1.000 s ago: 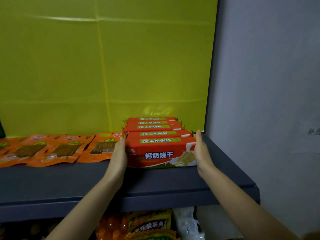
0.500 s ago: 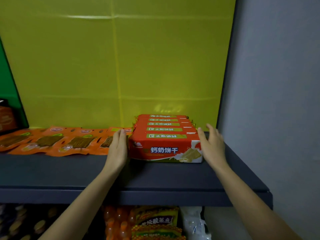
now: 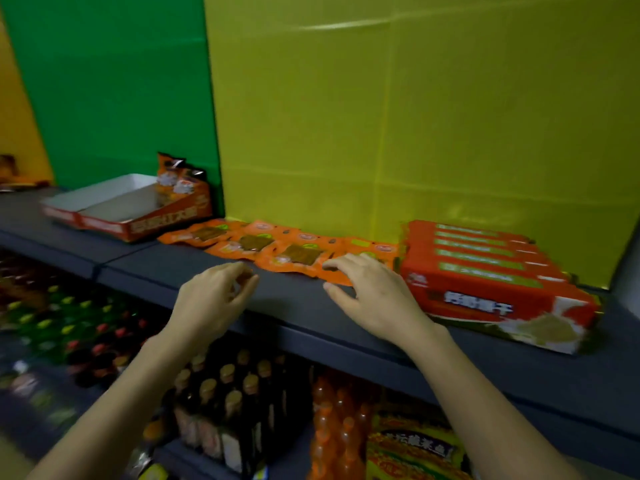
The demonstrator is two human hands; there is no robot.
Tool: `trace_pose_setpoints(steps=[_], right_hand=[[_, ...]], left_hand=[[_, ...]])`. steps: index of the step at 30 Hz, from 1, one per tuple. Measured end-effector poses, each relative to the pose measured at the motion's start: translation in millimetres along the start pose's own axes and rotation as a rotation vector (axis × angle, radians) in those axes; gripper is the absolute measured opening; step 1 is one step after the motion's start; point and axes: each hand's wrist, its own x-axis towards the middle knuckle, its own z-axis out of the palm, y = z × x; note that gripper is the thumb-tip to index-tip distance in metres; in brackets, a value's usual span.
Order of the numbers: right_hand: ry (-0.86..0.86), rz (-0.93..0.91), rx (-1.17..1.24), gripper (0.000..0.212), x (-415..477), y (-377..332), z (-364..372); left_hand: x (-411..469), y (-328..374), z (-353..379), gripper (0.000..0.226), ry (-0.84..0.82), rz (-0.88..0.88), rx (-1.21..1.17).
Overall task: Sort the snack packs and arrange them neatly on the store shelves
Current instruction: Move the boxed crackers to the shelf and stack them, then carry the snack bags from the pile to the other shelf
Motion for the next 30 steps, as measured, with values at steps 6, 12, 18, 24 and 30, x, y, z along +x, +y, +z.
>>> trace_pose_setpoints(steps=[6,12,18,24,30], right_hand=[[-0.078,-0.146,0.045,0.038,64,-80,60],[-0.134,-0.23,0.128,0.039,139,-174,117],[-0.171,-0.275,0.197,0.038,204,-262,170],[-0.2,-0.314,0.258,0.038,270,-334,218],[-0.219,-0.297,0.368,0.035,340,-394,271]], left_hand=[[-23,-101,-34,0.024,0.012,-0.104,0.154],[-33,-213,-71,0.027,0.013,-0.155,0.242],[-43,-312,-108,0.028,-0.012,-0.212,0.335],[-46,-400,-130,0.028,-0.019,-0.286,0.393],[-31,-486,-139,0.029,-0.038,-0.356,0.408]])
